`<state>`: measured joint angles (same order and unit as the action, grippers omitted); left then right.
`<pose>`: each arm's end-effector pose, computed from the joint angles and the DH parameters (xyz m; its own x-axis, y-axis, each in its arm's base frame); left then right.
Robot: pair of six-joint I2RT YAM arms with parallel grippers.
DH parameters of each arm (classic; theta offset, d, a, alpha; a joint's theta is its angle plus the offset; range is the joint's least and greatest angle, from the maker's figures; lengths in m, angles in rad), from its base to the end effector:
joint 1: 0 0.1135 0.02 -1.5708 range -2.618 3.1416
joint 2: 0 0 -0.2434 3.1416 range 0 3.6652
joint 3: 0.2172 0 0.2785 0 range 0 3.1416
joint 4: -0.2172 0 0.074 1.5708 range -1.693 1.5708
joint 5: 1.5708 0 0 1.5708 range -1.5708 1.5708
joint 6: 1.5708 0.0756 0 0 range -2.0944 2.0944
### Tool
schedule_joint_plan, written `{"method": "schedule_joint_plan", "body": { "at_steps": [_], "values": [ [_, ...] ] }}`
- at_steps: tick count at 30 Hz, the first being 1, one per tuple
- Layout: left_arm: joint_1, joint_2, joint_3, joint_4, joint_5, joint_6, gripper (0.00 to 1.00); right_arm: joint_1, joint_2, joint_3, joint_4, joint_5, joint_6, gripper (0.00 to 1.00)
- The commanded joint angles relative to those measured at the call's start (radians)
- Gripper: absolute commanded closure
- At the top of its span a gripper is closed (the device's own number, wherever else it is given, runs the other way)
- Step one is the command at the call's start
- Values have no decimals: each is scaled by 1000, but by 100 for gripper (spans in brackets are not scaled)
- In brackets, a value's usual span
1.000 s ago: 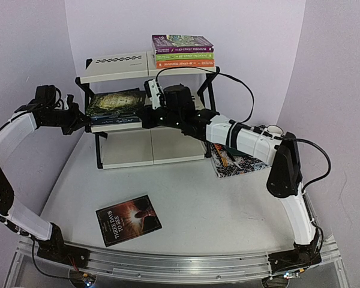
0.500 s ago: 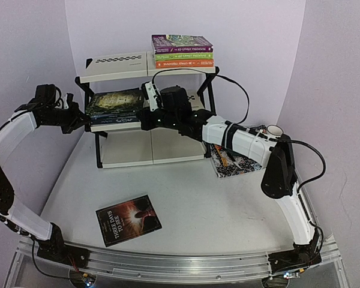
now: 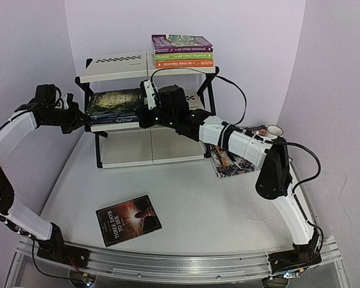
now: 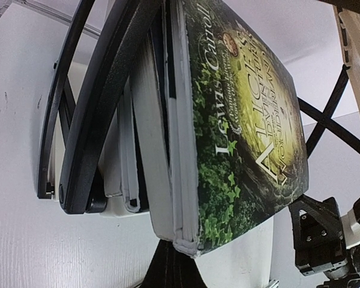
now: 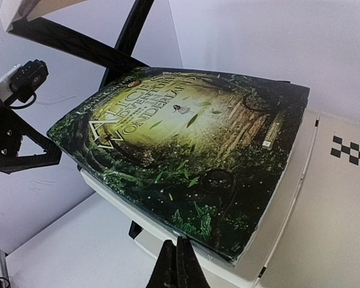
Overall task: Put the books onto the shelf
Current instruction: Adjust the book pile on the shelf.
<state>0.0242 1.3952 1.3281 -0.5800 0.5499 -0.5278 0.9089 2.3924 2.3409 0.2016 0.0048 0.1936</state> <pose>0.3642 -0.0307 0.3113 -0.7202 -0.4469 -0.5306 0.0388 0.7377 -0.6740 0.3819 0.4895 0.3476 -0.0610 0.2347 -0.9701 -0.7889 0.5841 0.1909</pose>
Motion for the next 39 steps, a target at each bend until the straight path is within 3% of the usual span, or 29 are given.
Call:
{"method": "schedule_joint_plan", "body": {
  "at_steps": [1, 13, 17, 22, 25, 27, 29, 31, 36, 39],
  "values": [
    [14, -17, 55, 69, -42, -2, 100, -4, 33, 76, 47, 36, -23, 100],
    [15, -53, 25, 56, -48, 0, 100, -4, 60, 115, 48, 28, -21, 100],
    [14, -78, 16, 39, -49, 3, 95, -4, 10, 54, 67, 4, -6, 100],
    [14, -142, 2, -33, -73, 35, 85, 1, -130, -168, 128, -40, 9, 85],
    [15, -198, -11, -100, -110, 68, 71, 11, -230, -316, 152, -48, 11, 79],
    [14, -242, -41, -131, -127, 71, 56, 23, -296, -420, 165, -47, 5, 74],
    [15, -288, -78, -160, -145, 64, 35, 36, -360, -517, 174, -44, 9, 68],
    [15, -335, -126, -186, -173, 44, 5, 50, -421, -619, 180, -33, 23, 61],
    [14, -427, -286, -191, -140, -26, 0, 81, -543, -839, 176, -5, 131, 39],
    [15, -431, -374, -172, -70, -34, 1, 95, -577, -930, 126, 28, 232, 19]
  ]
}}
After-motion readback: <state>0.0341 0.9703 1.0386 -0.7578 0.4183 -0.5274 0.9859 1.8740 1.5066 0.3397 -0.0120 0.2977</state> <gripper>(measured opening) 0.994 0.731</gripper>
